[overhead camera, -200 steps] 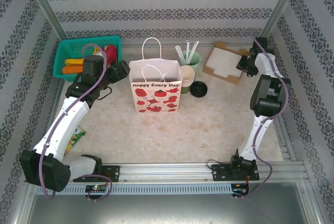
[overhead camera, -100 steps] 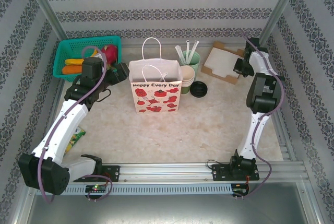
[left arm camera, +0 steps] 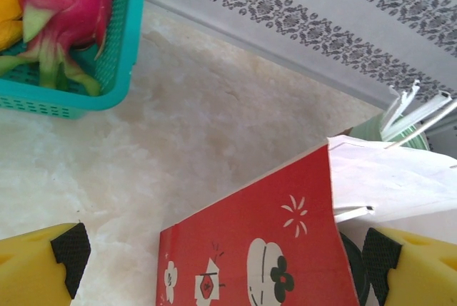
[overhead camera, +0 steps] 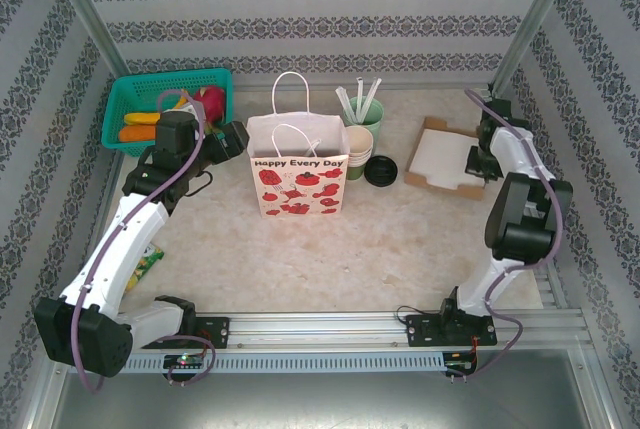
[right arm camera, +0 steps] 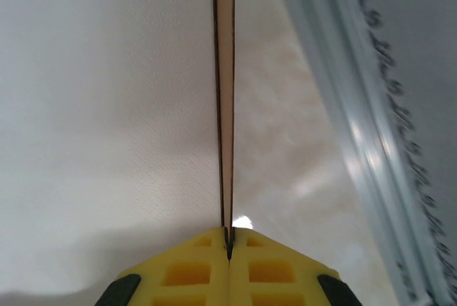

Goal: Pack the takeout coffee

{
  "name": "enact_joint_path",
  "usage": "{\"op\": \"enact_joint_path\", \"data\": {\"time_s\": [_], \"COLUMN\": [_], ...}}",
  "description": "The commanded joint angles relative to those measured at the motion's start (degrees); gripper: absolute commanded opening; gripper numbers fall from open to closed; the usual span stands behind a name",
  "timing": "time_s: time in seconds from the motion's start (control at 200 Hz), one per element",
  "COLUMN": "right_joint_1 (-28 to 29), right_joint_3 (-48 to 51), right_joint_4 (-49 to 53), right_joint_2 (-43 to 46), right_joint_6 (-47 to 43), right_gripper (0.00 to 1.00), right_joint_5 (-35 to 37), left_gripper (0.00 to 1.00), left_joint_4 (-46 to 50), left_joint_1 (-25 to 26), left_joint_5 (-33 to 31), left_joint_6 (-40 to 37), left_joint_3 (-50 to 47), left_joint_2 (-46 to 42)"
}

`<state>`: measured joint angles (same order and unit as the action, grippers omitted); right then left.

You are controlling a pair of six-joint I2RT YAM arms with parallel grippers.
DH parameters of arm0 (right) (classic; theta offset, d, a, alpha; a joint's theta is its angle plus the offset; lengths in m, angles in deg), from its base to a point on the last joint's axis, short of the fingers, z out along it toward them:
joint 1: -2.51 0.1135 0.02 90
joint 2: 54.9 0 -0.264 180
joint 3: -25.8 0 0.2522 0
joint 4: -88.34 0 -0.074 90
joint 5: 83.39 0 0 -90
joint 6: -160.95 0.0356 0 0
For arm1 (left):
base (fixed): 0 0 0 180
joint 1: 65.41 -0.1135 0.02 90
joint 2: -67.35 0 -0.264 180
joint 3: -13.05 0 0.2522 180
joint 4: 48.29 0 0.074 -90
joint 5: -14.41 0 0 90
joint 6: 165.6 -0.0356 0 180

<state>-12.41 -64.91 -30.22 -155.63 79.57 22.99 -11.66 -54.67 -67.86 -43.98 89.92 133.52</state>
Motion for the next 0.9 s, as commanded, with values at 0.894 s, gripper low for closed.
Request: {"op": "enact_joint_path", "data": {"time_s": [0.894], "right_joint_1": [22.14], "right_joint_3": [-0.46], "right_joint_4": [30.53], "right_joint_2": [13.04], "right_joint_6": [-12.31], "right_gripper": [0.00], "right_joint_5": [-5.18], "left_gripper": [1.00], "left_joint_4": [-4.85], "left_joint_1": [-0.70], "left_joint_5": [-2.28], "left_joint_6": [-1.58], "left_joint_3": [-3.65], "left_joint_2": [-1.98]}}
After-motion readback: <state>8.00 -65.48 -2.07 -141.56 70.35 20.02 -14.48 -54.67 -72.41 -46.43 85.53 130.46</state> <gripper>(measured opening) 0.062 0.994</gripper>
